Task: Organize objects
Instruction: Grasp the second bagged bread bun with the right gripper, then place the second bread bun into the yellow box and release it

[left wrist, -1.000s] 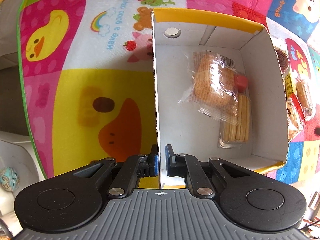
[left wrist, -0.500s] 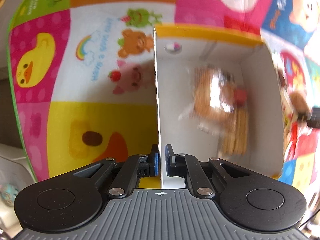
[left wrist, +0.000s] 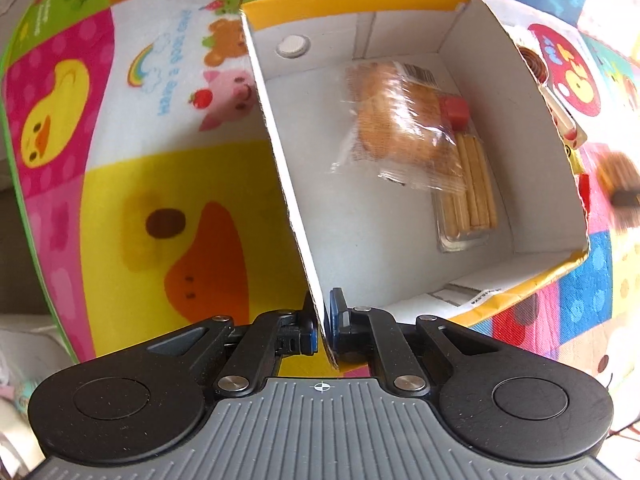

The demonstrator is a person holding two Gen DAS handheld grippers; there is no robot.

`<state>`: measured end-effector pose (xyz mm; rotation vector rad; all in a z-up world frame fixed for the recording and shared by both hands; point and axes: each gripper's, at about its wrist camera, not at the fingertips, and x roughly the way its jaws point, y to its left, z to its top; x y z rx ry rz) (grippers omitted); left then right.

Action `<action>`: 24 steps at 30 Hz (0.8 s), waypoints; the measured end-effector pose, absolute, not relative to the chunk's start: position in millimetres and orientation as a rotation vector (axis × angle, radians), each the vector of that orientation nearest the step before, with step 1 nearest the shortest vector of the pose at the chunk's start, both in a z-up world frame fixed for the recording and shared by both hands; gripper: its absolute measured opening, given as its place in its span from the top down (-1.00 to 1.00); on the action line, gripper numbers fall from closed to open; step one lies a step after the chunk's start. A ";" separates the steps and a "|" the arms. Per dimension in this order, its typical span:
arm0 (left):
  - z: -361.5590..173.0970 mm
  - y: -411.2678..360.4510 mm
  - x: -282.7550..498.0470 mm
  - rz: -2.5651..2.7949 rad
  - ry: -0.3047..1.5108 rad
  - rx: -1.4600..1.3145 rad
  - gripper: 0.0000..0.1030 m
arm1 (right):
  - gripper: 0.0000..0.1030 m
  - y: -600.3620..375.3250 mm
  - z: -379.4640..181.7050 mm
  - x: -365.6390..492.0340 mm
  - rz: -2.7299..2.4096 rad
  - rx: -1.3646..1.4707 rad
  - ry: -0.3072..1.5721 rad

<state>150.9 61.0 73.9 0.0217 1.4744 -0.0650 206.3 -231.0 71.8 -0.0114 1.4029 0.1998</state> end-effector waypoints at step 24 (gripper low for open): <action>70.2 93.9 147.1 -0.224 1.372 0.046 0.83 | -0.04 -124.9 202.1 42.8 0.268 0.149 1.391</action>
